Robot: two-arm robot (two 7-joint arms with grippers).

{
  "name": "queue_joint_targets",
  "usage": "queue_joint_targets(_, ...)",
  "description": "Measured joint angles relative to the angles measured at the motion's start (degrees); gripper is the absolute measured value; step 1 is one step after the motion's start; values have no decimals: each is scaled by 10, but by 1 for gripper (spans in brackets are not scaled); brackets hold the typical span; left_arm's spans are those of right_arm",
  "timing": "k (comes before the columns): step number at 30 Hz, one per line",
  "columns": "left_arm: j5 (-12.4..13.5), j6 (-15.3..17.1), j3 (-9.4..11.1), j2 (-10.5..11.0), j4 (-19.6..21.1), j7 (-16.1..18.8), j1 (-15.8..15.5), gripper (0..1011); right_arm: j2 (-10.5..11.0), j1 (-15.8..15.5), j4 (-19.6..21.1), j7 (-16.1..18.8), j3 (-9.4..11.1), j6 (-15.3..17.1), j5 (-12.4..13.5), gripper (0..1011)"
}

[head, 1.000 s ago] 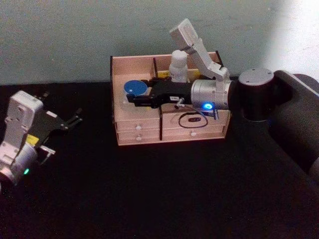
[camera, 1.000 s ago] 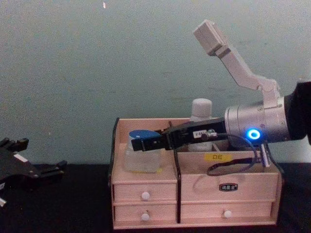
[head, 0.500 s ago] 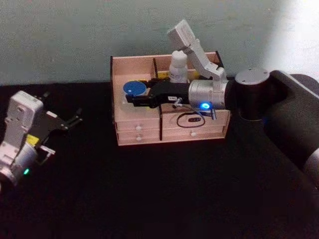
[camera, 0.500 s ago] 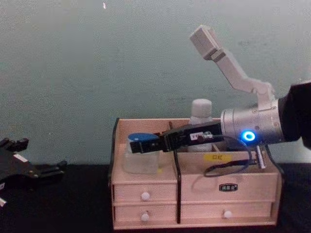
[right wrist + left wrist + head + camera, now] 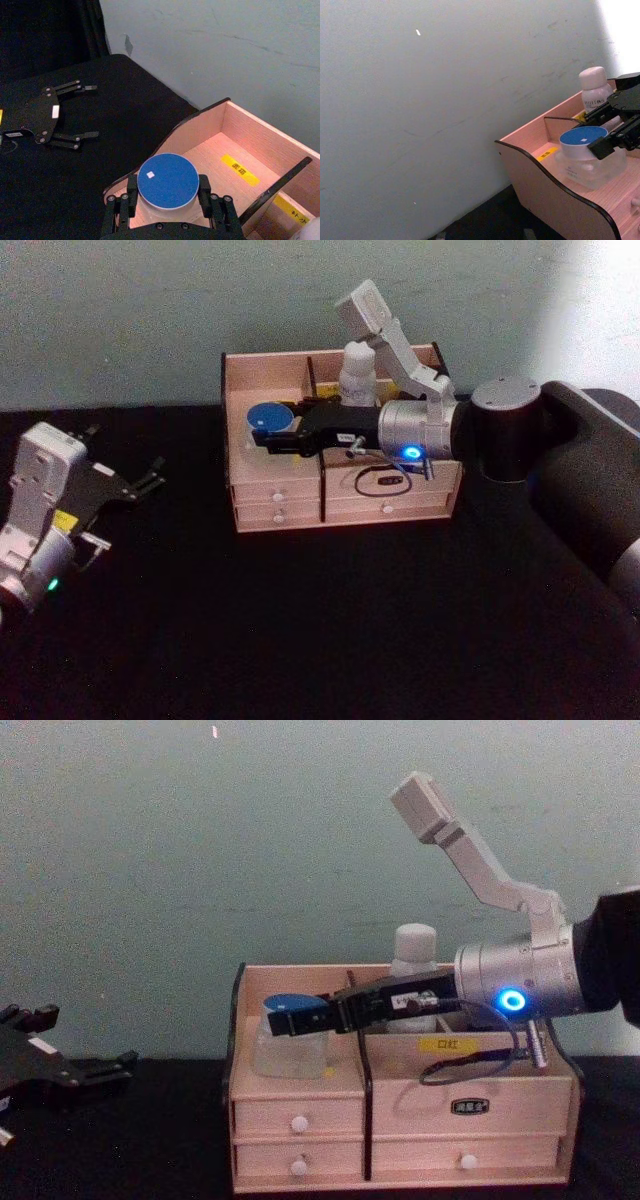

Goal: Pick up the facial cleanser and watermelon frost from the table and place them into the tiered storage box.

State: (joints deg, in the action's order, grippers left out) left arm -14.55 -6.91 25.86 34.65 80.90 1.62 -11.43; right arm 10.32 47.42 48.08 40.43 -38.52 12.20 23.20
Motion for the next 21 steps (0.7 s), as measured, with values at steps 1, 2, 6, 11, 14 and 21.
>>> queue_joint_targets(1,0,0,0,0,0,0,0,1001,0,0,0,0,0,0,0,720)
queue_joint_targets(2,0,0,0,0,0,0,0,1001,0,0,0,0,0,0,0,721)
queue_joint_targets(6,0,0,0,0,0,0,0,1001,0,0,1,0,0,0,0,736)
queue_joint_targets(11,0,0,0,0,0,0,0,1001,1,-1,1,0,-1,0,0,865)
queue_joint_targets(14,0,0,0,0,0,0,0,1001,1,-1,1,0,-1,0,0,927)
queue_joint_targets(21,0,0,0,0,0,0,0,1001,1,-1,1,0,-1,0,0,1003)
